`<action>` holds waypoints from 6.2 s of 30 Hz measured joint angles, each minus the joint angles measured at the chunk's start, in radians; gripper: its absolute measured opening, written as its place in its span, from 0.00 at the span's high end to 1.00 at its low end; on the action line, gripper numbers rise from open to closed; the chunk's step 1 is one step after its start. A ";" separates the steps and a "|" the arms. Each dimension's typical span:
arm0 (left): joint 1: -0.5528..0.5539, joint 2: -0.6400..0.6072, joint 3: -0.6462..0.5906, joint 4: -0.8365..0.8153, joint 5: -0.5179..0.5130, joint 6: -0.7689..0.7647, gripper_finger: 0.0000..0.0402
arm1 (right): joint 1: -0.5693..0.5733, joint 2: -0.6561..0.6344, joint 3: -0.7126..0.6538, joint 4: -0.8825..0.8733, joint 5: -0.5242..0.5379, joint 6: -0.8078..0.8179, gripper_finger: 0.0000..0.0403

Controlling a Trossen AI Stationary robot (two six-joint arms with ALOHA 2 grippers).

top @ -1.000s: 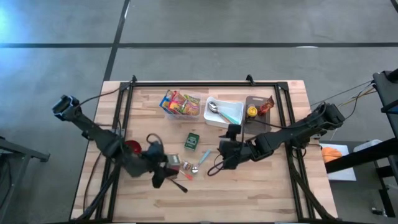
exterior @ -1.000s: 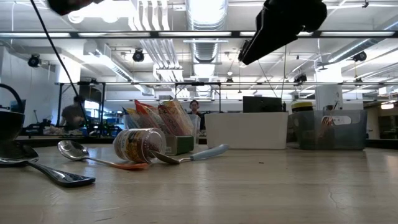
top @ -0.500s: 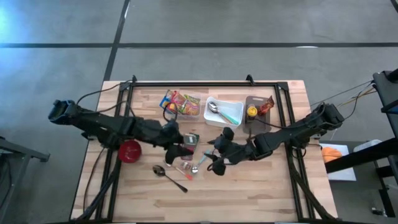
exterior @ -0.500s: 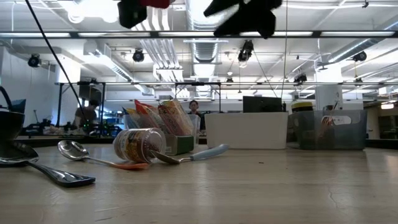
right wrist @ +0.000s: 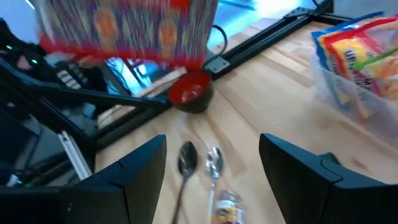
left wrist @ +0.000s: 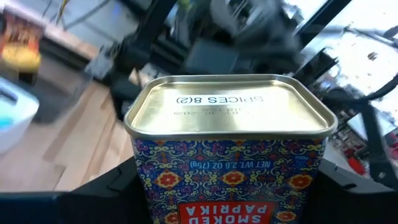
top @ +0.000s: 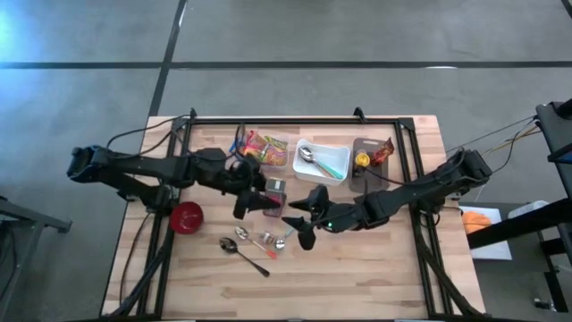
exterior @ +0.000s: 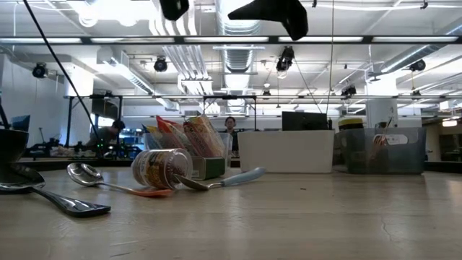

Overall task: Pick & Place Food Item
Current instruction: Put the red seasoning can into the black bin

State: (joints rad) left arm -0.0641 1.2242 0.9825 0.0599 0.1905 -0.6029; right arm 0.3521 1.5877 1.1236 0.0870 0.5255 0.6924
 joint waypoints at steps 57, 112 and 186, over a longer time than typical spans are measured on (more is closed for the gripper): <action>0.212 -0.045 0.080 0.187 0.220 -0.322 0.26 | 0.089 0.431 0.617 0.712 0.717 -1.732 0.37; 0.210 -0.058 0.079 0.187 0.297 -0.311 0.26 | 0.124 0.416 0.616 0.724 0.710 -1.837 0.25; 0.209 -0.098 0.072 0.187 0.400 -0.265 0.26 | 0.109 0.401 0.655 0.723 0.742 -1.899 0.50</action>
State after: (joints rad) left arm 0.1448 1.1266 1.0542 0.2469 0.5903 -0.8682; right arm 0.4614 1.9888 1.7790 0.8104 1.2675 -1.2063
